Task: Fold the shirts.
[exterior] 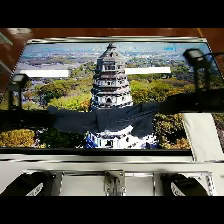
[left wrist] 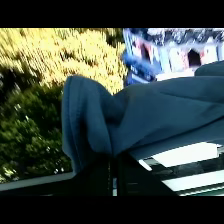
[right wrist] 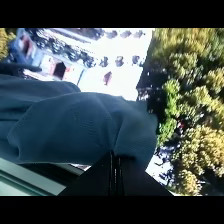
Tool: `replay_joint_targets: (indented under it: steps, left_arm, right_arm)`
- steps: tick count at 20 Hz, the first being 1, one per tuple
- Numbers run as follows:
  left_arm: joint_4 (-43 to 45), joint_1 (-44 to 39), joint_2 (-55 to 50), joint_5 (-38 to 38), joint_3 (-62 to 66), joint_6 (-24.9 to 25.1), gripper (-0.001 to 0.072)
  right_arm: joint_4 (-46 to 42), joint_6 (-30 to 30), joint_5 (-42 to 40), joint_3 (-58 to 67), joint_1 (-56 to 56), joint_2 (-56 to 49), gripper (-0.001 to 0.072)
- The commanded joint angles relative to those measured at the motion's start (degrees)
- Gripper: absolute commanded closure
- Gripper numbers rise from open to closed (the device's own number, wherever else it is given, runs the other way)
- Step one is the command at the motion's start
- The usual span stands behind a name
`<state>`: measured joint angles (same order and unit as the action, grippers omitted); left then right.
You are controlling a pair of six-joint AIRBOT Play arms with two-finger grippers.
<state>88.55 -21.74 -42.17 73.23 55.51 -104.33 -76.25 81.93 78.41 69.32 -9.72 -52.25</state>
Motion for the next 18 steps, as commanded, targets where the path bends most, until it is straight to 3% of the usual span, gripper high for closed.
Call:
replay_joint_targets:
  steps: [1,5,8,9,10,11,12,13,16,18]
  left_arm:
    - [-2.7,0.1,-2.4,-8.8,-8.1,-4.9,0.0672]
    - [-2.9,1.2,-10.4,-20.0,-8.1,-6.1,0.0672]
    - [-5.0,5.2,-18.4,-22.4,-8.1,-8.5,0.0670]
    - [-7.3,6.8,-20.7,-22.4,-8.0,-8.4,0.0637]
    - [-9.0,8.4,-22.0,-22.2,-8.0,-8.4,0.0493]
    - [-10.3,10.2,-22.5,-22.0,-8.0,-7.8,0.0246]
    - [-11.4,12.3,-22.3,-21.6,-8.0,-7.2,0.0086]
    - [-12.2,14.3,-22.0,-19.2,-7.7,-5.6,0.0045]
    - [-13.0,19.6,-21.4,-6.5,-8.2,4.9,0.0044]
    - [-16.9,21.0,-21.2,-1.9,-10.5,10.1,0.0041]
  right_arm:
    - [4.4,0.6,-12.6,-7.6,0.0,-8.3,0.0650]
    - [13.4,0.6,-24.6,-7.6,0.0,-21.7,0.0650]
    - [17.7,0.6,-28.6,-7.6,0.0,-27.6,0.0649]
    - [17.7,0.5,-29.0,-7.6,0.0,-28.1,0.0649]
    - [17.7,0.2,-29.4,-7.6,0.1,-28.0,0.0633]
    - [17.6,-0.7,-30.2,-7.4,0.5,-27.7,0.0512]
    - [17.5,-1.4,-28.7,-6.6,1.2,-27.2,0.0097]
    - [17.1,-2.4,-25.6,-5.5,2.3,-26.4,0.0016]
    - [9.4,-4.5,-11.8,-4.2,7.6,-23.3,0.0015]
    - [3.1,-5.3,-1.1,-4.6,12.5,-22.8,0.0016]
